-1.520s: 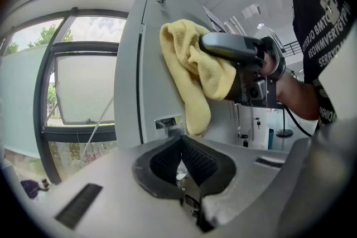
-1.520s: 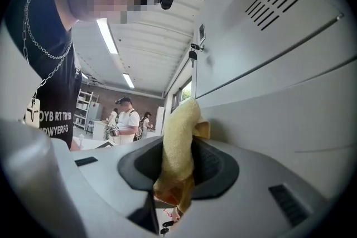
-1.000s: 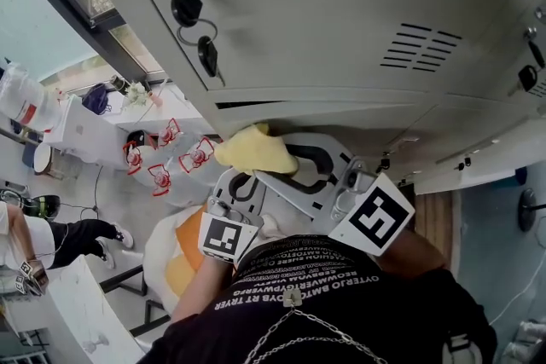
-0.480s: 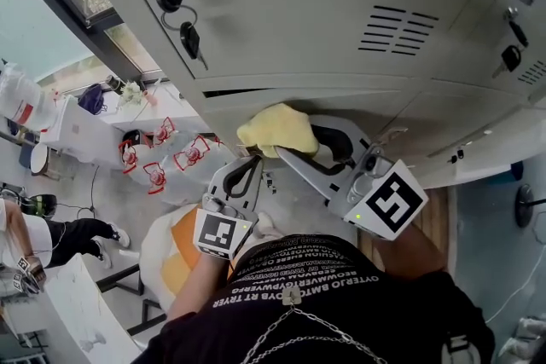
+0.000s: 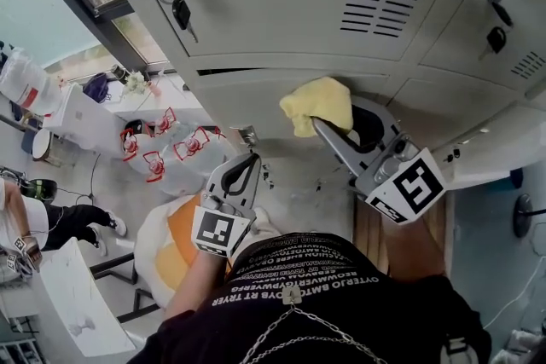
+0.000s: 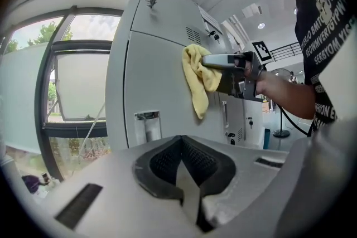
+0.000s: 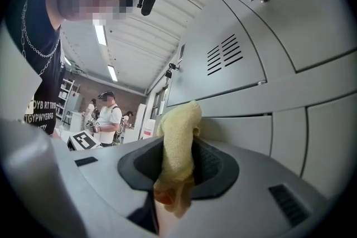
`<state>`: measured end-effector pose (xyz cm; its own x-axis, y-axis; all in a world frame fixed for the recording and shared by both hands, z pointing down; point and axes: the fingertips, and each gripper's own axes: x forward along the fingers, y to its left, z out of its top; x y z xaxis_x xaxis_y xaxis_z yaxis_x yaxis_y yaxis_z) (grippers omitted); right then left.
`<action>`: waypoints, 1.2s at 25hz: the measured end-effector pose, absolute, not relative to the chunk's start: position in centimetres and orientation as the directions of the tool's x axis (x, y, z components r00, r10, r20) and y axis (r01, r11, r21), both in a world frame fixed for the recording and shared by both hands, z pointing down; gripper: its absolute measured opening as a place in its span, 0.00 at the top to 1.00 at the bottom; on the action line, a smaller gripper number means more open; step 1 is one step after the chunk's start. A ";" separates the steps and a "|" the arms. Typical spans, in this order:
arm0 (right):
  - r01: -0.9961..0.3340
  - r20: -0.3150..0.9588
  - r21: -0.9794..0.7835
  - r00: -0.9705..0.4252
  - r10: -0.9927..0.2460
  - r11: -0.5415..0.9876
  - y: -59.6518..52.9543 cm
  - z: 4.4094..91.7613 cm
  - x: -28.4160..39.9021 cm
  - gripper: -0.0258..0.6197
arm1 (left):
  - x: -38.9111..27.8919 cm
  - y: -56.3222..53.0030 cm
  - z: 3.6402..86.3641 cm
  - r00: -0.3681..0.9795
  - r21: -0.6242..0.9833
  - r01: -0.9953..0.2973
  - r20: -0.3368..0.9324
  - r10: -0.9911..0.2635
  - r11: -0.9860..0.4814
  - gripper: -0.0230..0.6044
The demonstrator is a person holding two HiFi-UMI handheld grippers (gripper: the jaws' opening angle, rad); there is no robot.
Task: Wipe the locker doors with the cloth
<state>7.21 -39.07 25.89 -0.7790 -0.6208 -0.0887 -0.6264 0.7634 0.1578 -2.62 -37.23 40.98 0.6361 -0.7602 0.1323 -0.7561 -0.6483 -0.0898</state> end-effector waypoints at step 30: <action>-0.581 -0.033 0.069 -0.814 -0.580 0.811 -36.5 29.5 7.6 0.79 | -2.5 -30.3 42.7 0.536 -0.072 -0.827 0.201 -0.820 -0.558 0.95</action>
<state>7.61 -36.51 29.48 -0.8140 -0.5799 -0.0333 -0.5807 0.8112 0.0687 -2.53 -30.27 42.75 0.5357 -0.8202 0.2007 -0.8269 -0.5577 -0.0720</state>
